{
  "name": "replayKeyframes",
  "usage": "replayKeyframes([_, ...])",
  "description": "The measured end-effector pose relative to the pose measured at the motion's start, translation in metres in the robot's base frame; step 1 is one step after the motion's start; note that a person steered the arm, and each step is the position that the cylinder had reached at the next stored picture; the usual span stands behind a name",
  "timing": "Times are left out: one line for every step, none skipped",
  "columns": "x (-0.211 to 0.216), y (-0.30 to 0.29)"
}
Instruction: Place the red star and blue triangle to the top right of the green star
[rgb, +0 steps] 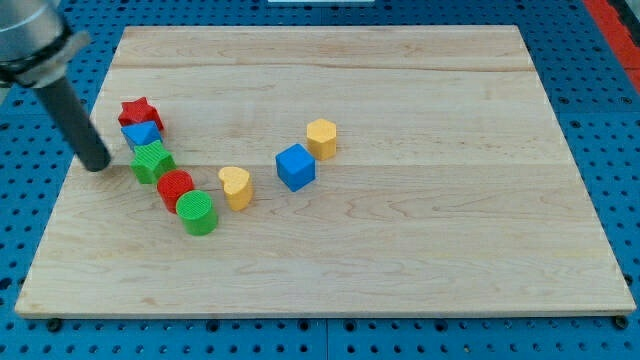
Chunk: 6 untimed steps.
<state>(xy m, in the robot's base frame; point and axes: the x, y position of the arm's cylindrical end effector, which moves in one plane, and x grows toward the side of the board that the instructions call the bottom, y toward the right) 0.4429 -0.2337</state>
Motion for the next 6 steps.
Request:
replayKeyframes([-0.018, 0.029])
replayKeyframes([-0.031, 0.029])
replayKeyframes([-0.034, 0.004])
replayKeyframes([-0.035, 0.003])
replayKeyframes([-0.035, 0.003])
replayKeyframes([-0.03, -0.019])
